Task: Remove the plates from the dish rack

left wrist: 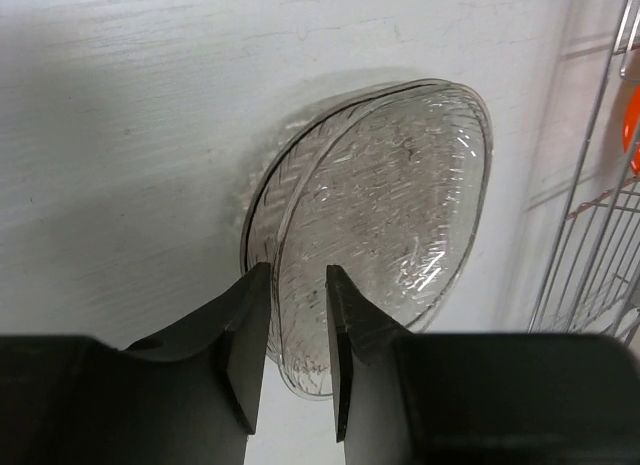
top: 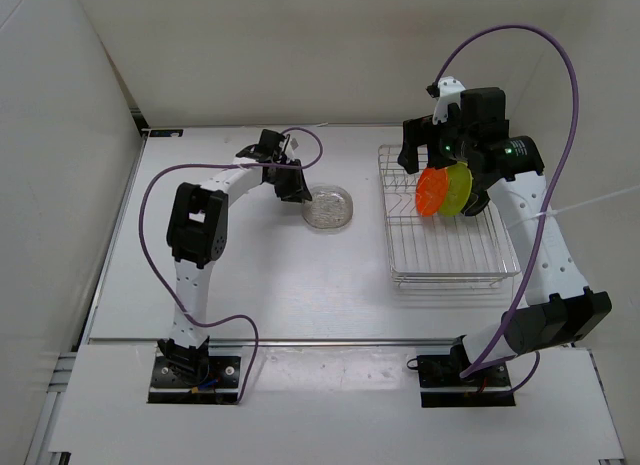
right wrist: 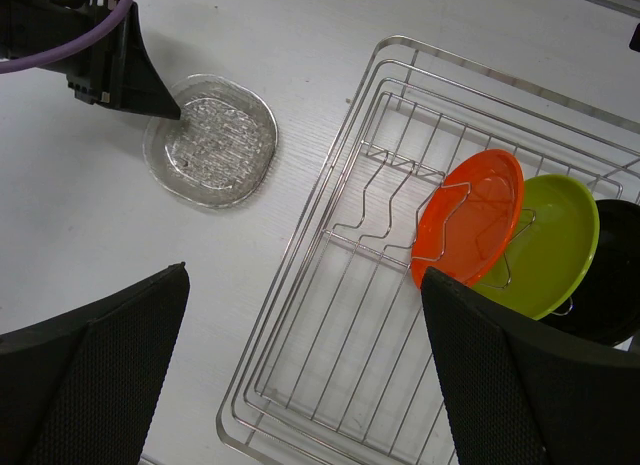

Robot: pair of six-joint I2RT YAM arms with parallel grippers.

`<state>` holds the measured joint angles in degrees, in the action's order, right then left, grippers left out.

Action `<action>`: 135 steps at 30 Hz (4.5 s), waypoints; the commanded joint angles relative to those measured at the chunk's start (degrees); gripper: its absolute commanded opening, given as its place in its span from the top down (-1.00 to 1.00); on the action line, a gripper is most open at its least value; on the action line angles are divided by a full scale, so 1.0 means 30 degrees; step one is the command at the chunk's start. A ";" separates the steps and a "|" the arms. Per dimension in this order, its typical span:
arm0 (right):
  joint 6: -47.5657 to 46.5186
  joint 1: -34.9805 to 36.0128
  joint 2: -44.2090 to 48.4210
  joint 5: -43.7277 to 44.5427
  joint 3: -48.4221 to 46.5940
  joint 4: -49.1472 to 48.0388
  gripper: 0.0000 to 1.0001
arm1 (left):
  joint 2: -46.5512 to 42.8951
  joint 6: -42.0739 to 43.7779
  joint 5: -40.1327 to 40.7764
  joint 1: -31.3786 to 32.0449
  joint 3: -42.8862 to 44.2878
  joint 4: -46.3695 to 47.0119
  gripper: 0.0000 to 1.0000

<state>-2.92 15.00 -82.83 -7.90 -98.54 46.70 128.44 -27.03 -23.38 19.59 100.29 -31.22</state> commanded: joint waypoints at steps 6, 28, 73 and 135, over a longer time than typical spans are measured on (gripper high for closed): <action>-0.0141 -0.0050 0.0714 -0.0267 -0.0053 -0.0126 -1.00 | -0.2648 0.0278 -0.0089 -0.0028 0.1023 0.0007 0.11; -0.0404 -0.1658 -0.0395 0.2048 0.0884 -0.0800 -1.00 | -0.6336 0.2649 0.3192 -0.1258 0.0845 -0.1048 -0.74; -0.1756 -0.1839 -0.8954 0.9981 -0.1102 -0.1242 1.00 | -1.3605 0.7427 0.8202 -0.4393 -0.1612 -0.4358 -1.00; 0.0211 -0.1457 -0.1102 -0.6241 -0.1576 -0.0449 1.00 | -0.6193 0.4323 -0.3048 0.3664 0.6445 -0.1985 0.79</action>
<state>-3.73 10.70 -86.63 -23.11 -102.54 47.03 113.95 -14.57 -36.27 30.85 118.83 -37.21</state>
